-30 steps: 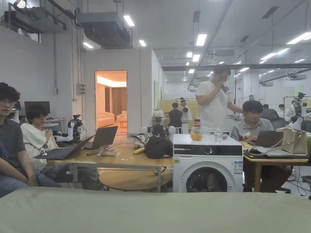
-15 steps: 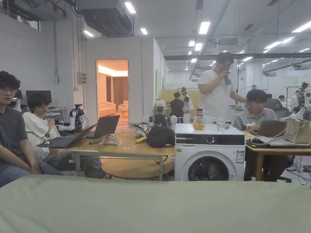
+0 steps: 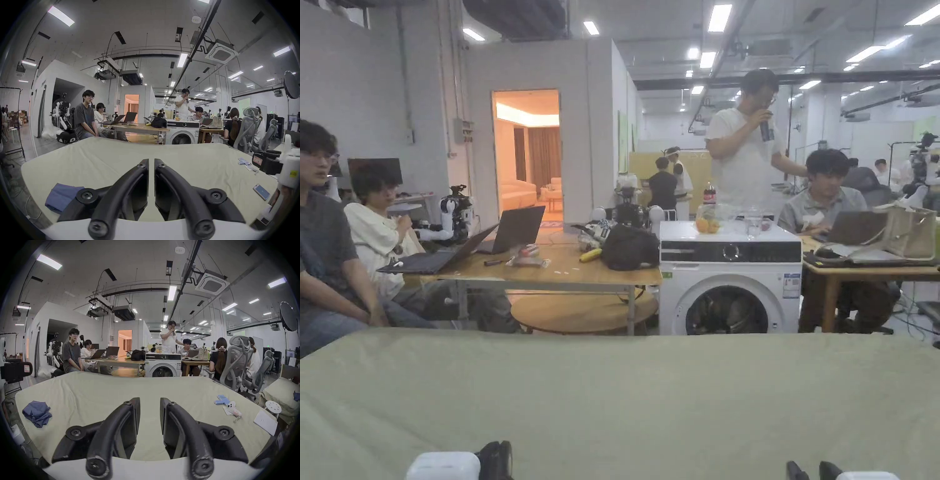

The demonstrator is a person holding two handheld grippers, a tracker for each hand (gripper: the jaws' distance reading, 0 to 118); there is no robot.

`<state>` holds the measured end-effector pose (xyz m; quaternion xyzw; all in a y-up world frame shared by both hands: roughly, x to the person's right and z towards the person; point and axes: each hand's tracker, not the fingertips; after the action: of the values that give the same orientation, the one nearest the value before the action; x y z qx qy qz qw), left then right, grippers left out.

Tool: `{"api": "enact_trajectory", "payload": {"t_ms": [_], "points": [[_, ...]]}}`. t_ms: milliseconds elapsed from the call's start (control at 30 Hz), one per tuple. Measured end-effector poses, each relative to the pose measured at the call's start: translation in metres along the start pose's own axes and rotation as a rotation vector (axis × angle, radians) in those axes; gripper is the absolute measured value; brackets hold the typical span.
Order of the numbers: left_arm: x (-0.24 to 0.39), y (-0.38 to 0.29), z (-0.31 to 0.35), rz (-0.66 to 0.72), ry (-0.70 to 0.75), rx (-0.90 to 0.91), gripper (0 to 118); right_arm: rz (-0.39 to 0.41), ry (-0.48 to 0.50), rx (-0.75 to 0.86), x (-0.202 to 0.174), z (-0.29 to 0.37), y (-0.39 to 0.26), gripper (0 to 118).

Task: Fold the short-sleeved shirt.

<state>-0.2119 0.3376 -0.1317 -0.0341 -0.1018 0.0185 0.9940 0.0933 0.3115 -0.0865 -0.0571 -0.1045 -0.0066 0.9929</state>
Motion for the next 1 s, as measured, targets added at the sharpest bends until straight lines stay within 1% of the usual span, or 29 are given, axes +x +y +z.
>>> {"api": "enact_trajectory", "payload": {"t_ms": [33, 67, 100, 167, 200, 233, 267, 300, 367, 500, 700, 733, 800, 1000], "points": [[0.002, -0.001, -0.001, -0.009, -0.003, -0.002, 1, 0.000, 0.002, -0.001, 0.000, 0.000, 0.000, 29], [0.004, -0.003, -0.002, -0.027, -0.008, -0.005, 1, 0.003, 0.005, -0.001, -0.001, 0.001, -0.001, 35], [0.006, -0.003, -0.002, -0.040, -0.002, -0.017, 4, 0.008, 0.002, -0.001, -0.002, 0.002, -0.002, 43], [0.010, -0.006, -0.003, -0.054, 0.000, -0.028, 32, 0.022, -0.005, -0.001, -0.004, 0.004, -0.004, 71], [0.009, -0.006, -0.003, -0.048, -0.005, -0.035, 47, 0.024, -0.004, 0.000, -0.003, 0.005, -0.005, 88], [0.009, -0.007, -0.003, -0.040, -0.017, -0.050, 81, 0.025, -0.001, 0.004, -0.003, 0.007, -0.006, 105], [0.010, -0.007, -0.002, -0.029, -0.024, -0.052, 102, 0.024, 0.005, 0.012, -0.002, 0.010, -0.006, 111], [0.010, -0.008, 0.001, -0.024, -0.024, -0.039, 111, 0.025, 0.026, 0.020, -0.001, 0.012, -0.005, 113], [0.012, -0.007, 0.005, -0.023, -0.016, -0.020, 111, 0.026, 0.038, 0.046, 0.001, 0.017, -0.004, 113], [0.012, -0.002, 0.008, -0.019, -0.005, -0.006, 111, 0.037, 0.014, 0.052, -0.002, 0.020, 0.000, 113], [0.011, 0.002, 0.014, -0.025, -0.032, 0.006, 111, 0.059, 0.037, 0.043, -0.005, 0.021, 0.002, 113], [0.011, 0.003, 0.015, -0.017, -0.044, 0.005, 111, 0.065, 0.040, 0.035, -0.006, 0.021, 0.003, 113], [0.010, 0.004, 0.017, -0.005, -0.038, 0.020, 111, 0.094, 0.013, 0.002, -0.010, 0.017, 0.006, 113], [0.006, 0.005, 0.019, -0.002, -0.015, 0.015, 111, 0.074, 0.005, -0.002, -0.009, 0.017, 0.006, 113]]}}
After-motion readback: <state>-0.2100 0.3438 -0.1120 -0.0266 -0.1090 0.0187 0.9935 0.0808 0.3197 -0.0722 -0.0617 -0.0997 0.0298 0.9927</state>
